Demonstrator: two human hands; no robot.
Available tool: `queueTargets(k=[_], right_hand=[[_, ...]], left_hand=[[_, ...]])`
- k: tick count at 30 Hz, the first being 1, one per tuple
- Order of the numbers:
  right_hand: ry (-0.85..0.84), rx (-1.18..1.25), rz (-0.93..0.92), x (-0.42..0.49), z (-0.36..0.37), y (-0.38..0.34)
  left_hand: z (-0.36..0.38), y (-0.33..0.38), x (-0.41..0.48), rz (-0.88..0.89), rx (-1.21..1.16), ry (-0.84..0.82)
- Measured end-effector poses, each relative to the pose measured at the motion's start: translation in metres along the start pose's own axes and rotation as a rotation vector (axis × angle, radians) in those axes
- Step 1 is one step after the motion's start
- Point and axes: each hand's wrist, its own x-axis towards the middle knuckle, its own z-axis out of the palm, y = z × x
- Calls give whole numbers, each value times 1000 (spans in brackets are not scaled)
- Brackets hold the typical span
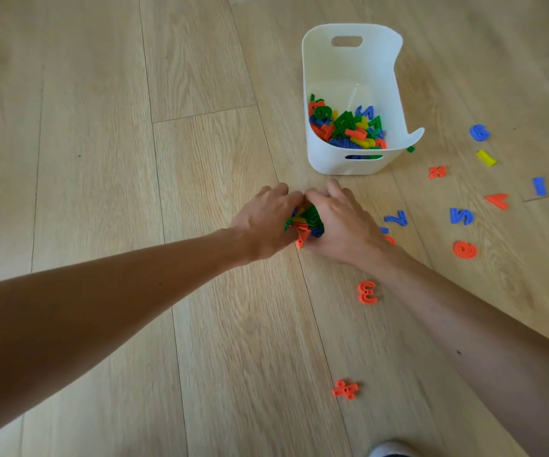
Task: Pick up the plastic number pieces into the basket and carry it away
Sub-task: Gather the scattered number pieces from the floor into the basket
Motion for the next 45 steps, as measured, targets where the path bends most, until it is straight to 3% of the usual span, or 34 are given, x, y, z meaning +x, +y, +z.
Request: queueTargets(k=[25,34,45], right_hand=[[134,189,-78,-4,1,8],[196,438,-10,-6,0,8],[154,696,191,-8,-12,4]], left_hand=[[10,9,-1,54,134,-19],[4,-6,3,-63,-309,58],[-18,-5,7,-133,-589,-64]])
